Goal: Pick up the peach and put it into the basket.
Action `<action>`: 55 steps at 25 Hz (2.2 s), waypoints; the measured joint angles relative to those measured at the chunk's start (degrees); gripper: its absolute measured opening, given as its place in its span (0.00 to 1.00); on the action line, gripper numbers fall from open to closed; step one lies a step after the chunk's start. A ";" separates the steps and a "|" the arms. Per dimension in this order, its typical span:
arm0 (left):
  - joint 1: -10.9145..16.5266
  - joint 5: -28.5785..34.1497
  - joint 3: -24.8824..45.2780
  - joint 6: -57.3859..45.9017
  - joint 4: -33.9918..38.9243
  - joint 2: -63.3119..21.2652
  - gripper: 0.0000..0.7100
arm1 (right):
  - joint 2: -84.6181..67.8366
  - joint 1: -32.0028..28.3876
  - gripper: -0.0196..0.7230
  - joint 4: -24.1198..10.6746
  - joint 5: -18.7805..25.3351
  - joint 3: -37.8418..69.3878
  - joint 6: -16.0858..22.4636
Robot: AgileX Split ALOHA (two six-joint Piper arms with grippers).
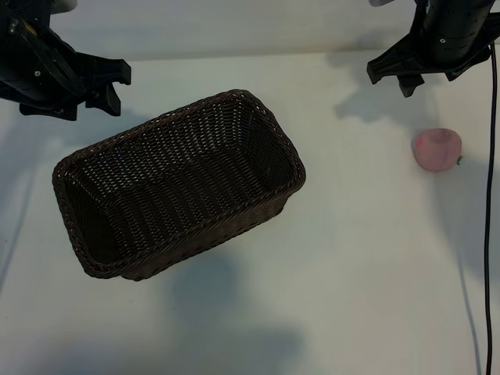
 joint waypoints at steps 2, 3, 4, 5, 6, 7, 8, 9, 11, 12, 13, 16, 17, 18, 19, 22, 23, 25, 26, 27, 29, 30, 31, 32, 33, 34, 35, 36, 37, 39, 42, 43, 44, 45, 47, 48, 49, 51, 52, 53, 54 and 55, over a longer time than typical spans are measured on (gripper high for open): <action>0.00 0.00 0.00 0.00 0.00 0.00 0.75 | 0.00 0.00 0.78 0.00 0.00 0.00 0.00; 0.00 0.00 0.00 0.00 0.00 0.00 0.75 | 0.00 0.00 0.78 0.00 0.00 0.00 0.00; 0.00 0.00 0.00 0.00 0.00 0.00 0.75 | 0.00 0.00 0.78 0.00 0.00 0.00 0.00; 0.00 0.00 0.00 0.00 0.00 0.00 0.75 | 0.00 0.00 0.78 0.00 0.00 0.00 0.00; 0.00 0.00 0.00 0.00 0.00 0.00 0.75 | 0.00 0.00 0.78 0.00 0.00 0.00 0.00; 0.00 0.00 0.00 0.00 0.00 0.00 0.75 | 0.00 0.00 0.78 0.00 0.06 0.00 0.00; 0.00 0.00 0.00 0.00 0.00 0.00 0.75 | 0.00 0.00 0.78 0.00 0.12 0.00 0.00; 0.00 0.00 0.00 0.00 0.00 0.00 0.75 | 0.00 0.00 0.78 0.00 0.24 0.00 0.00; 0.00 0.00 0.00 0.00 0.00 0.00 0.75 | 0.00 0.00 0.78 0.00 0.50 0.00 0.00; 0.00 0.00 0.00 0.00 0.00 0.00 0.75 | 0.00 0.00 0.78 0.00 0.64 0.00 0.00; 0.00 0.00 0.00 0.00 0.00 0.00 0.75 | 0.00 0.00 0.78 0.00 0.78 0.00 0.00; 0.00 0.00 0.00 0.00 0.00 0.00 0.75 | 0.00 0.00 0.78 0.00 0.90 0.00 -0.06; 0.00 0.00 0.00 0.00 0.00 0.00 0.75 | 0.00 0.00 0.78 0.00 0.90 0.00 -0.06; 0.00 0.00 0.00 0.00 0.00 0.00 0.75 | 0.00 0.00 0.78 0.00 0.90 0.00 -0.06; 0.00 0.00 0.00 0.00 0.00 0.00 0.75 | 0.00 0.00 0.78 0.00 0.90 0.00 -0.06; 0.00 0.00 0.00 0.00 0.00 0.00 0.75 | 0.00 0.00 0.78 0.00 0.96 0.00 -0.06; 0.00 0.00 0.00 0.00 0.00 0.00 0.75 | 0.00 0.00 0.78 0.00 0.95 0.00 -0.06; 0.00 0.00 0.00 0.00 0.00 0.00 0.75 | 0.00 0.00 0.78 0.00 0.95 0.00 0.00; 0.00 0.00 0.00 0.00 0.00 0.00 0.75 | 0.00 0.00 0.78 0.00 0.95 0.00 0.00; 0.00 0.00 0.00 0.00 0.00 0.00 0.75 | 0.00 0.00 0.78 0.00 1.00 0.00 0.00; 0.00 -0.19 0.00 0.00 0.00 0.00 0.75 | 0.00 0.00 0.78 0.00 1.00 0.00 0.00; 0.00 -0.23 0.00 0.12 0.00 0.00 0.75 | 0.00 0.00 0.78 0.05 1.01 0.00 0.00; 0.00 -0.26 0.00 0.12 0.00 0.00 0.75 | 0.00 0.00 0.78 0.05 1.06 0.00 0.00; 0.00 -0.32 0.00 0.12 0.00 0.00 0.75 | 0.00 0.00 0.78 0.05 1.06 0.00 0.00; 0.00 -0.31 0.00 0.12 0.00 0.00 0.75 | 0.00 0.00 0.78 0.05 1.06 0.00 0.00; 0.00 -0.33 0.00 0.12 0.00 0.00 0.75 | 0.00 0.00 0.78 0.05 1.06 0.00 0.04; 0.00 -0.33 0.00 0.12 0.00 0.00 0.75 | 0.00 0.00 0.78 0.05 1.06 0.00 0.07; 0.00 -0.38 0.00 0.12 0.00 0.00 0.75 | 0.00 0.00 0.78 0.05 1.06 0.00 0.07; 0.00 -0.37 0.00 0.12 0.00 0.00 0.75 | 0.00 0.00 0.78 0.05 1.06 0.00 0.07; 0.00 -0.37 0.00 0.12 0.00 0.00 0.75 | 0.00 0.00 0.78 0.05 1.06 0.00 0.07; 0.00 -0.37 0.00 0.12 0.00 0.00 0.75 | 0.00 0.00 0.78 0.05 1.06 0.00 0.07; 0.00 -0.37 0.00 0.12 0.00 0.00 0.75 | 0.00 0.00 0.78 0.05 1.06 0.00 0.07; 0.00 -0.46 0.00 0.12 0.00 0.00 0.75 | 0.00 0.00 0.78 0.05 1.06 0.00 0.07; 0.00 -0.65 0.00 0.12 0.00 0.00 0.75 | 0.00 0.00 0.78 0.05 1.06 0.00 0.07; 0.00 -1.55 0.00 0.12 0.00 0.00 0.75 | 0.00 0.00 0.78 0.05 1.06 0.00 0.07; 0.00 -1.90 0.00 0.12 0.00 0.00 0.75 | 0.00 0.00 0.78 0.10 1.06 0.00 0.07; 0.00 -1.95 0.00 0.12 0.00 0.00 0.75 | 0.00 0.00 0.78 0.10 1.06 0.00 0.07; 0.00 -1.95 0.00 0.12 0.00 0.00 0.75 | 0.00 0.00 0.78 0.10 1.06 0.00 0.11; 0.00 -1.90 0.00 0.12 0.00 0.00 0.75 | 0.00 0.00 0.78 0.10 1.06 0.00 0.11; 0.00 -1.90 0.00 0.12 0.00 0.00 0.75 | 0.00 0.00 0.78 0.10 1.06 0.00 0.11; 0.00 -1.83 0.00 0.06 0.00 -0.05 0.75 | 0.00 0.00 0.78 0.10 1.06 0.00 0.11; 0.00 -1.62 0.00 -0.01 0.00 -0.26 0.75 | 0.00 0.00 0.78 0.10 1.06 0.00 0.11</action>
